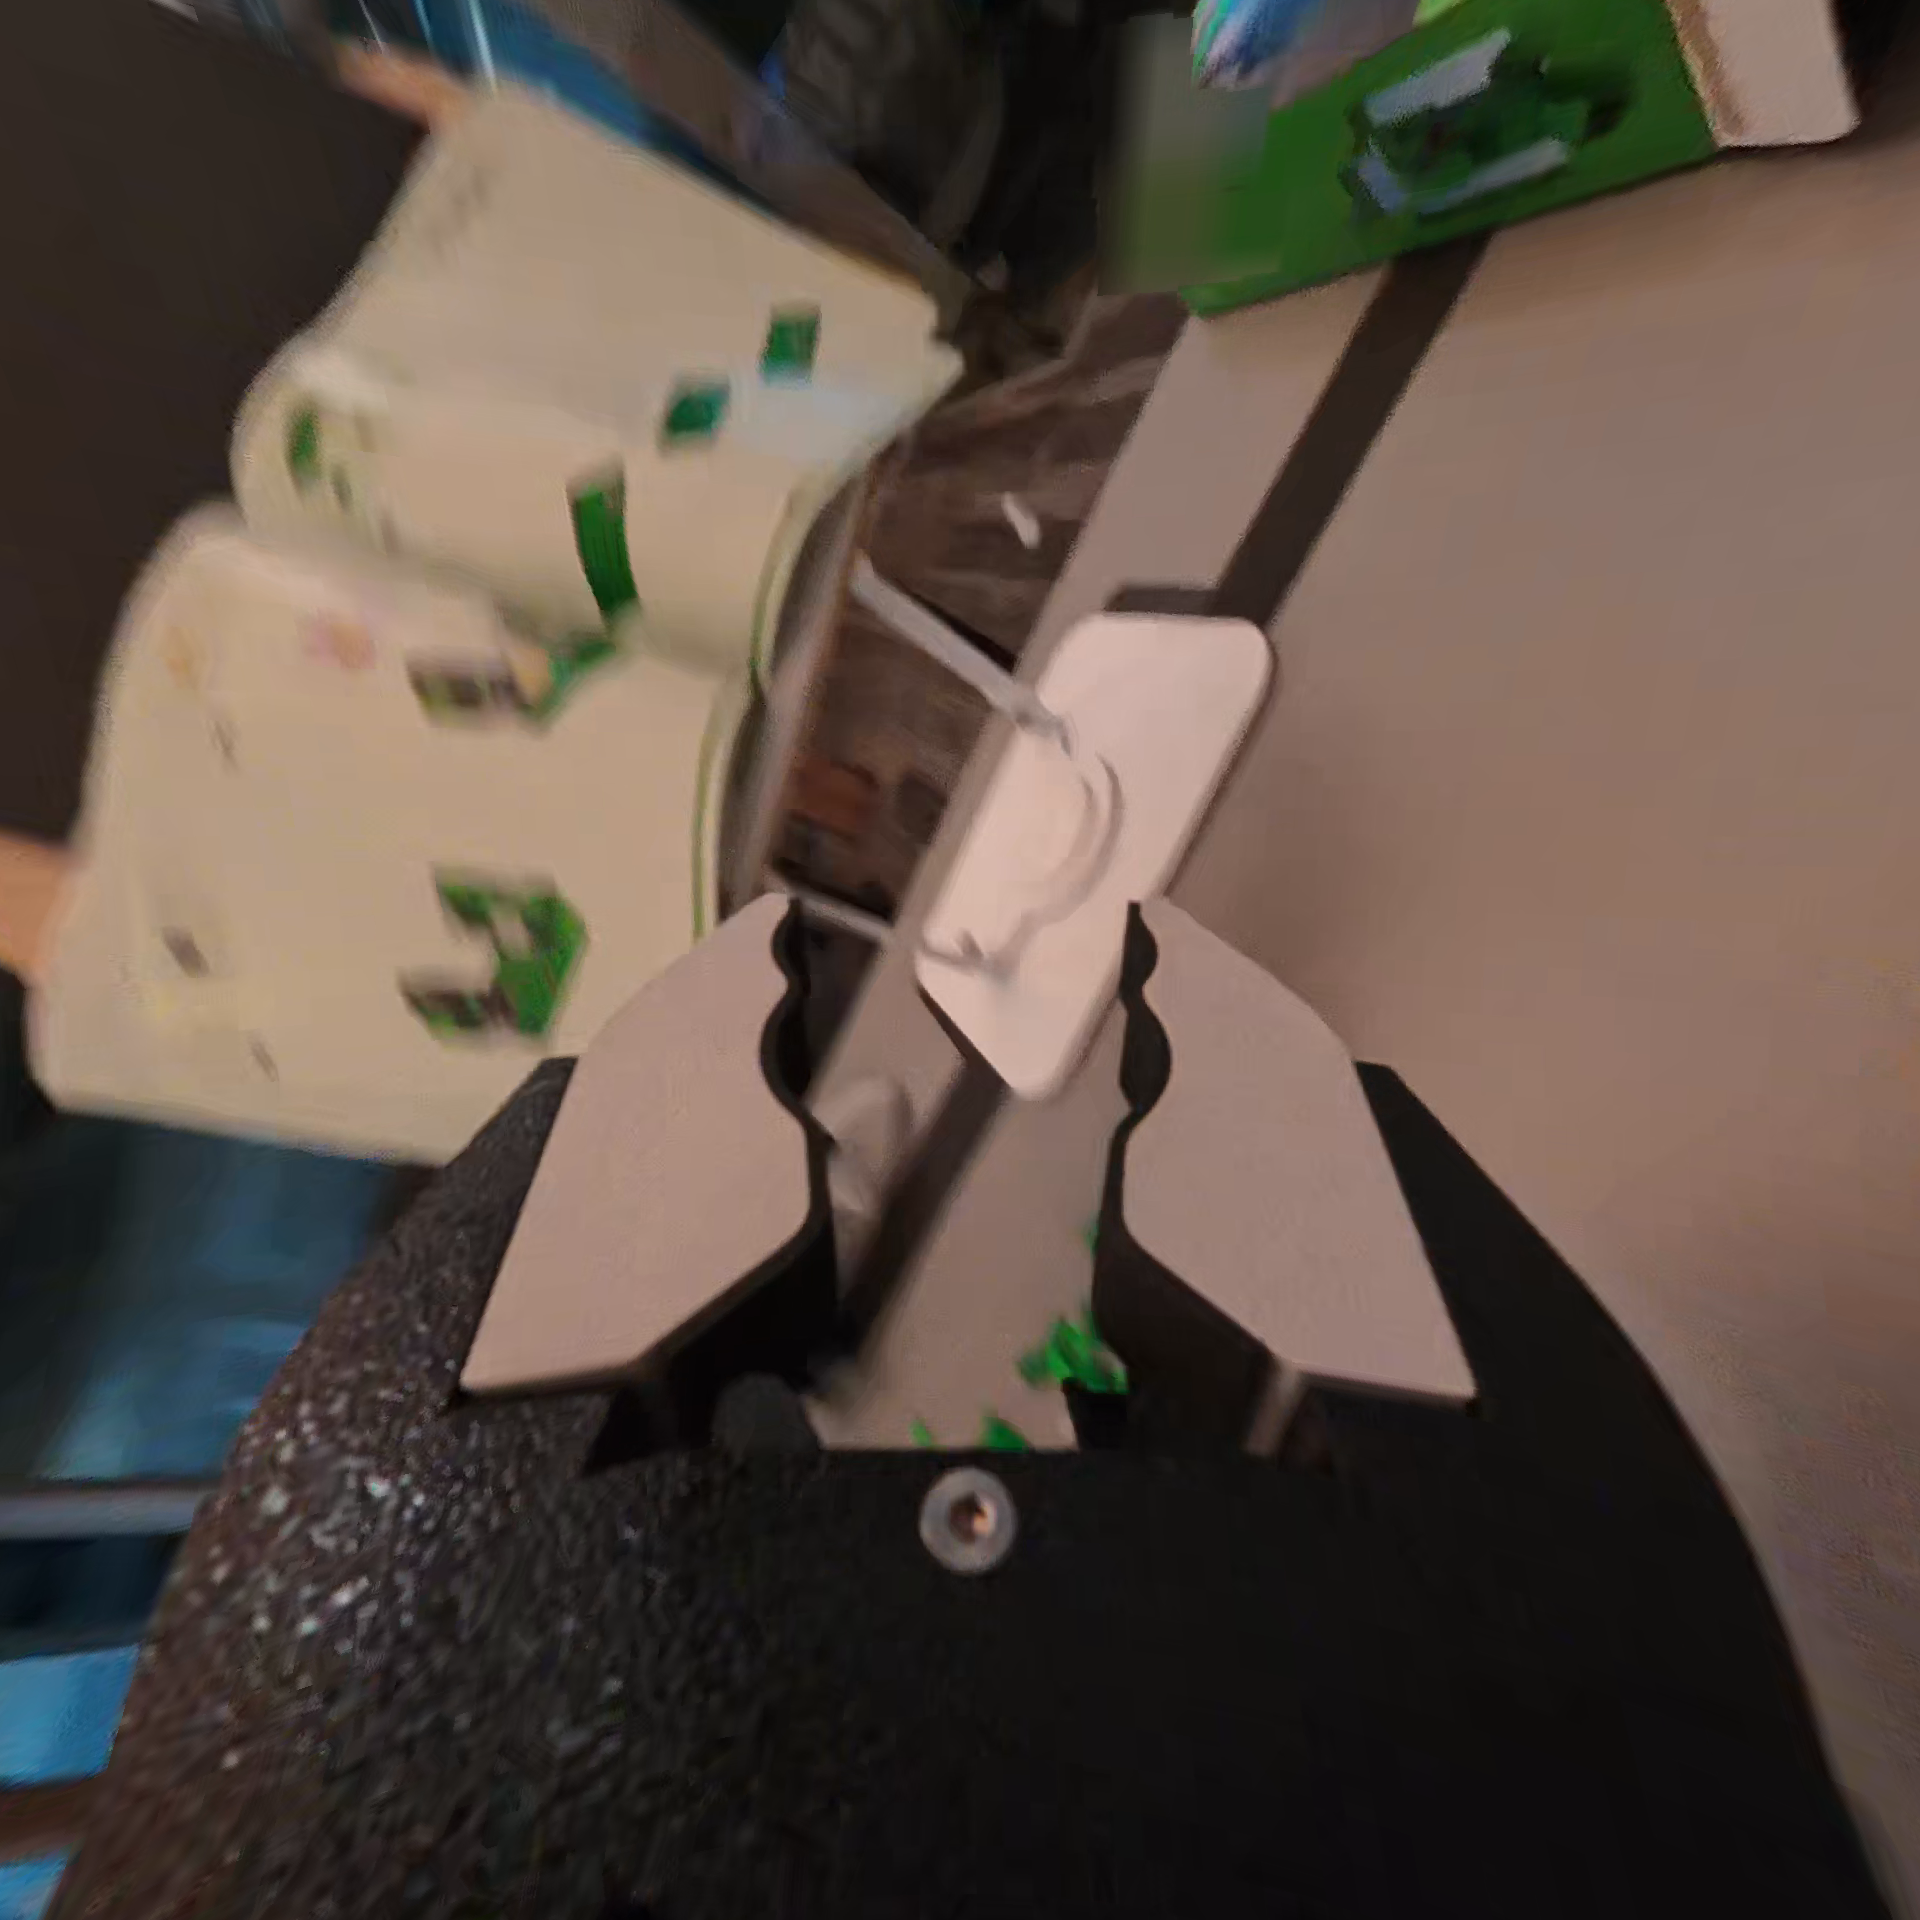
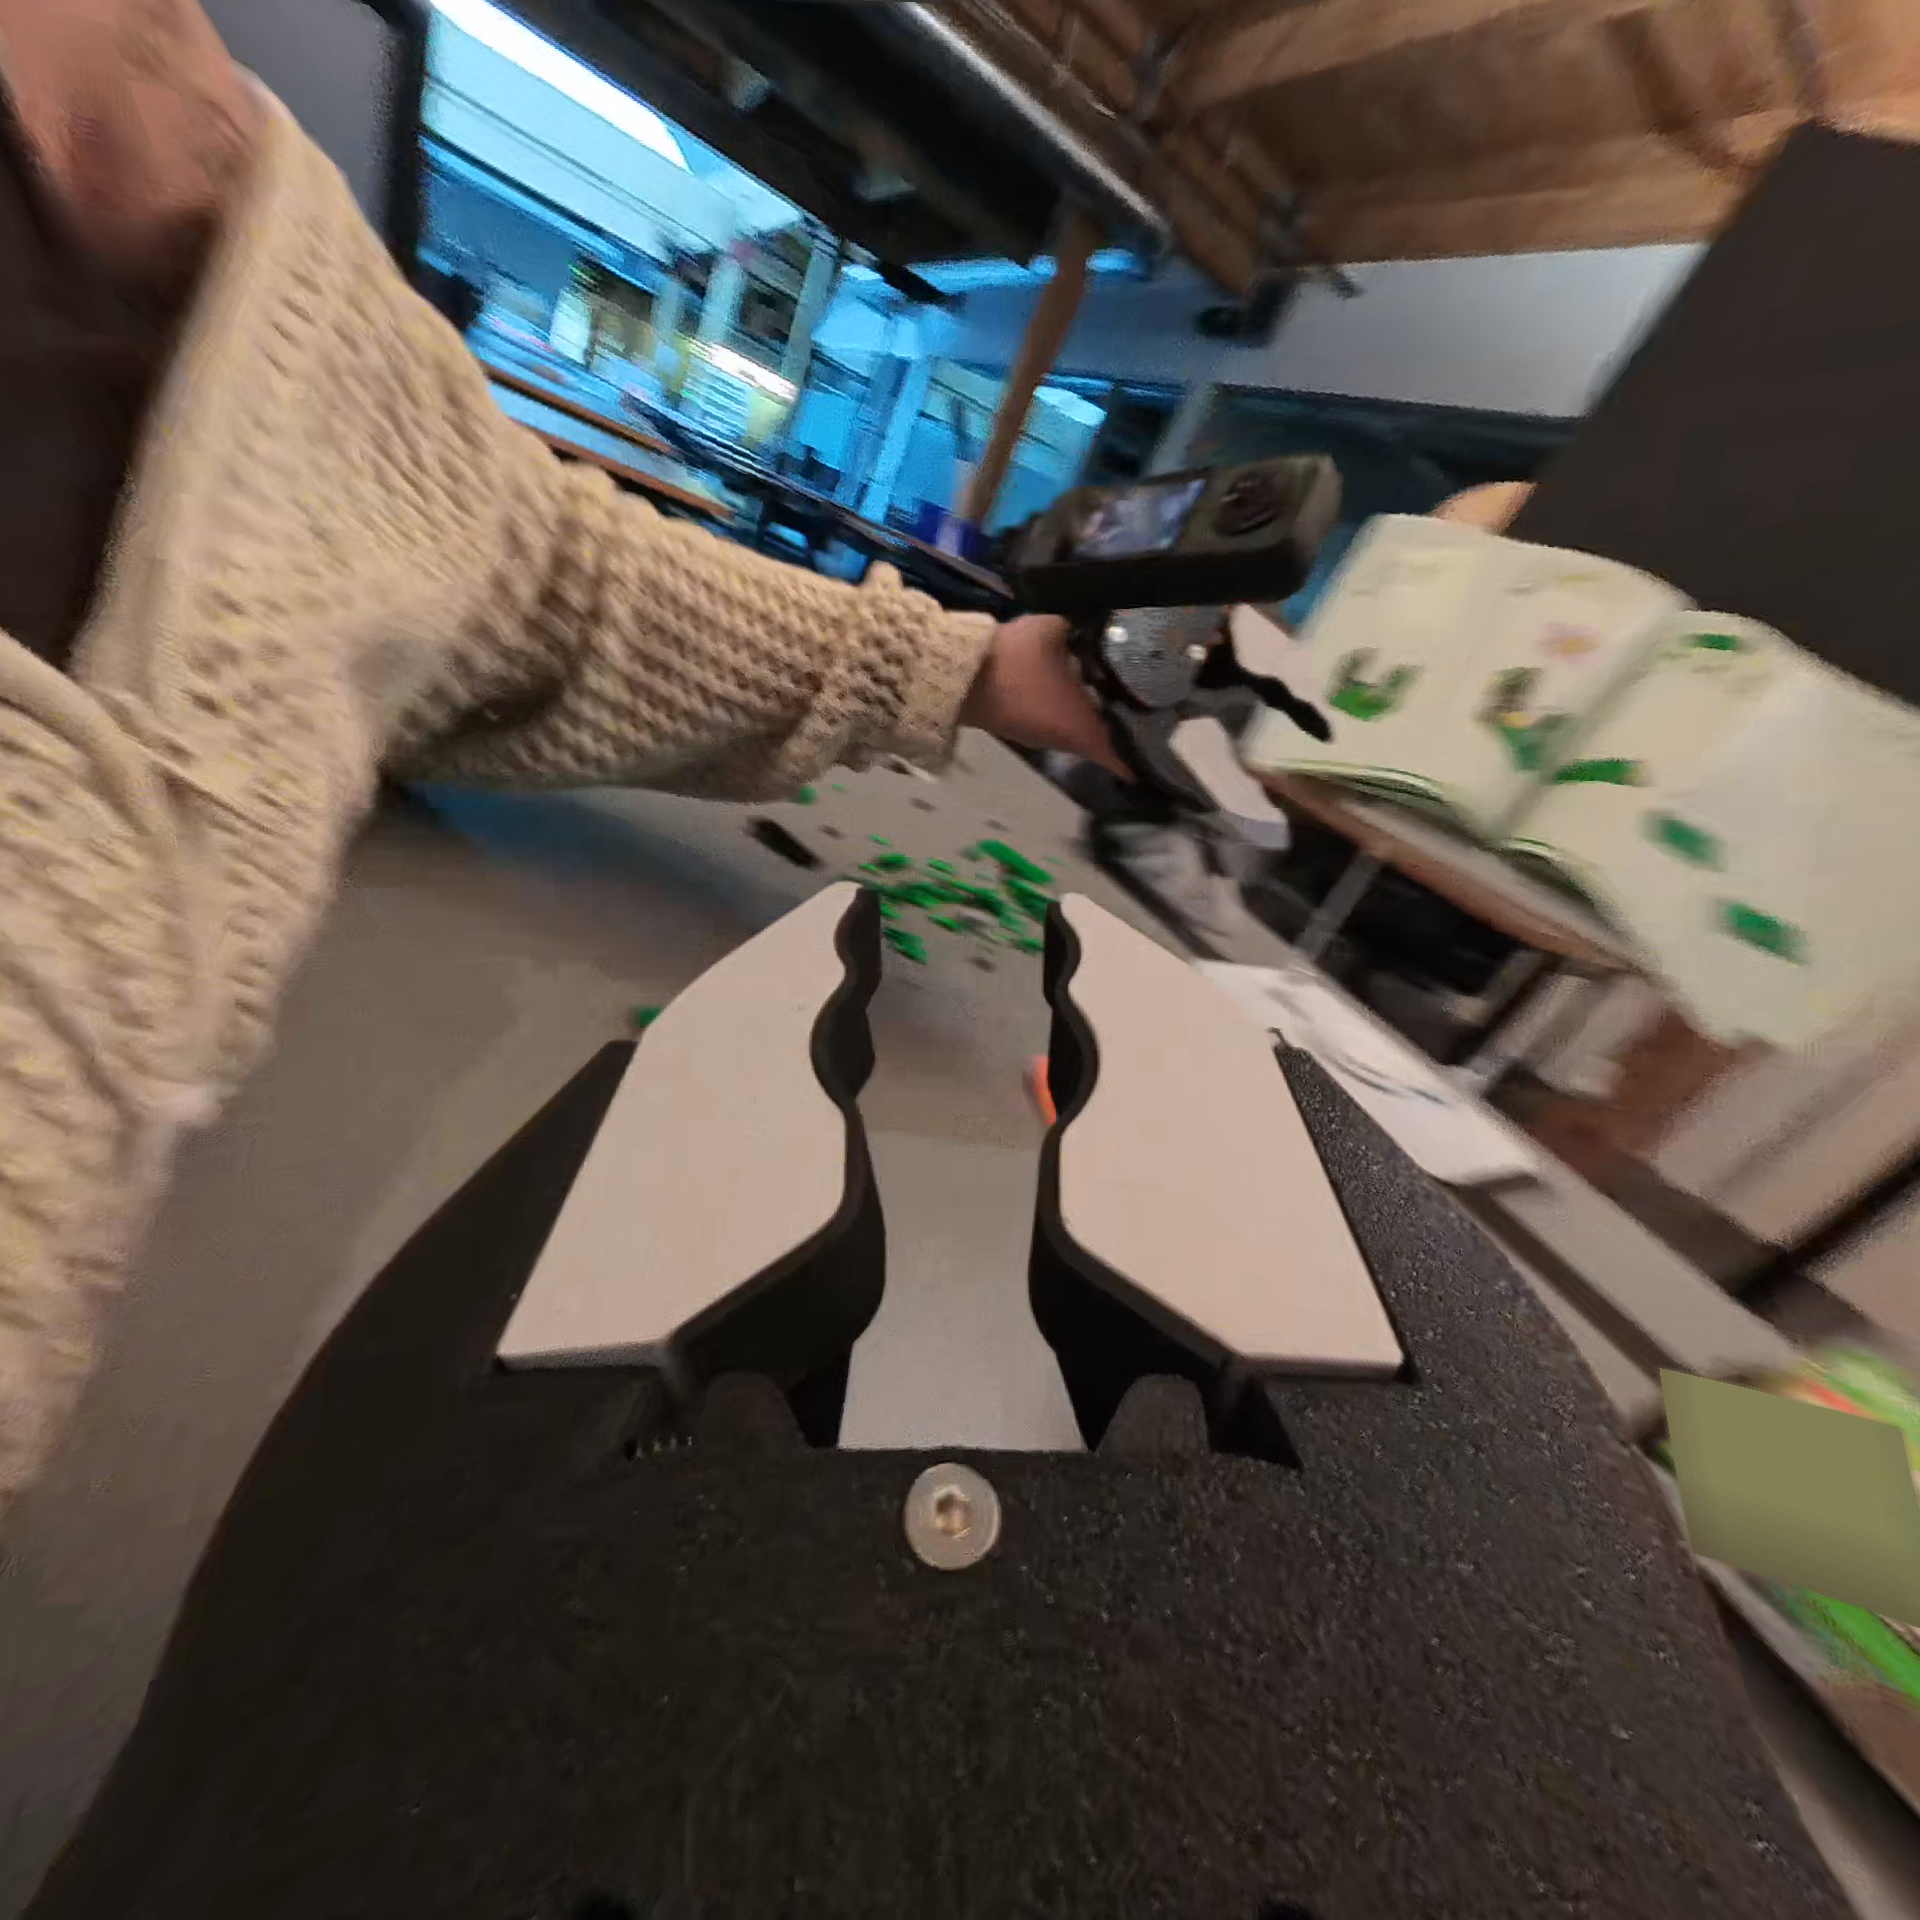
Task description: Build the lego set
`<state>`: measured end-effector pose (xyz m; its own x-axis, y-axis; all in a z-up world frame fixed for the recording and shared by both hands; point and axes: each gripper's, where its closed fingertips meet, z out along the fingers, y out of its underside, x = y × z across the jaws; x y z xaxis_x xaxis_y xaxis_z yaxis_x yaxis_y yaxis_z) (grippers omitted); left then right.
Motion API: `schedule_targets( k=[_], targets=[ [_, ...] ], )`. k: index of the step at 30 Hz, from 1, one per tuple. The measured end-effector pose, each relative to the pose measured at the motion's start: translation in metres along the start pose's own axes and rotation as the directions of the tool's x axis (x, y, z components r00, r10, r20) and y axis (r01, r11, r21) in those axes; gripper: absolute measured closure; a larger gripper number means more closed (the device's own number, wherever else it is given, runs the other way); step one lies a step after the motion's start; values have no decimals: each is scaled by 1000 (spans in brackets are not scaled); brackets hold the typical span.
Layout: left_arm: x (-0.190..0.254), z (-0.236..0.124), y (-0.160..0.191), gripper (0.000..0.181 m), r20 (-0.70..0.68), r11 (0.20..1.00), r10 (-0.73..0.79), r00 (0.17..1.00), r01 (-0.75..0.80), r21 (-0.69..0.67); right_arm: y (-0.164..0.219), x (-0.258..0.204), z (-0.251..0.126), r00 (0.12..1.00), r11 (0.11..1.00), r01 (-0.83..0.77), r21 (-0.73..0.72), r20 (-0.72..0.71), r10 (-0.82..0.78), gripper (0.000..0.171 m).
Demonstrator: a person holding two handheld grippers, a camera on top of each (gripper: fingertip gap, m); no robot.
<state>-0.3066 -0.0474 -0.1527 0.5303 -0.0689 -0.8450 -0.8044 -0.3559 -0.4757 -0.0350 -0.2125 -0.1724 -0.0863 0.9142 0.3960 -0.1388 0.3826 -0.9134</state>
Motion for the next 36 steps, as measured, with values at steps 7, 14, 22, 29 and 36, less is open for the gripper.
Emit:
schedule_targets(
  k=[7,14,22,29,36],
  targets=[
    [-8,124,-78,121,210,728,685,697,-665,-167,4,69,-64,956,993,-83,87,-274,104,143],
    [-13,169,-63,127,97,722,682,725,-646,-247,-3,56,-61,967,997,-15,70,-251,32,143],
    [-44,149,-64,125,200,808,589,783,-574,-133,-14,47,-61,976,991,-44,122,-207,69,144],
    [-55,157,-58,128,221,807,591,776,-565,-173,-7,46,-57,978,993,-68,97,-192,86,144],
    [-58,161,-59,132,229,812,583,779,-555,-181,-3,46,-55,977,993,-83,82,-188,97,143]
  ],
)
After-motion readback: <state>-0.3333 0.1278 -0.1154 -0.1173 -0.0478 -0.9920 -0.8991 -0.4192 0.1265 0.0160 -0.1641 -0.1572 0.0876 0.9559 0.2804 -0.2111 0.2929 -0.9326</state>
